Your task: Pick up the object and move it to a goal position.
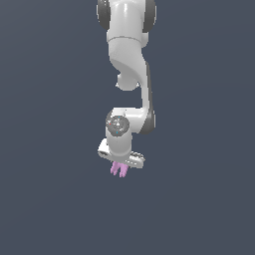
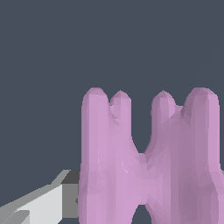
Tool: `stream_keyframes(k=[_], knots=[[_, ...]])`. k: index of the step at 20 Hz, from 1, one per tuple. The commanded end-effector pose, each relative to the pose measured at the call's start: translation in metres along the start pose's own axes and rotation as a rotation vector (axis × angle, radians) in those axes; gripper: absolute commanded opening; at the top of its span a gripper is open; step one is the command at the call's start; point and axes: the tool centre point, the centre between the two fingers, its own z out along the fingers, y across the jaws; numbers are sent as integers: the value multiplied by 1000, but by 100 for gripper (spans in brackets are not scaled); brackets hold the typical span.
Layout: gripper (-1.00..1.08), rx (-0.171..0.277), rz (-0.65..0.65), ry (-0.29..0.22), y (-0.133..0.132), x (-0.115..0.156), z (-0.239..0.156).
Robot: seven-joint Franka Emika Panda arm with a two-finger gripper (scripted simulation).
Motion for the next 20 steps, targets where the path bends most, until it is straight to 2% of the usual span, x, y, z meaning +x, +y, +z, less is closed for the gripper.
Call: stream_keyframes(k=[1, 11, 20], knots=[[-100, 0, 0, 0, -2, -3, -1], [-100, 0, 0, 0, -23, -41, -14], [-100, 0, 0, 0, -61, -111, -38]])
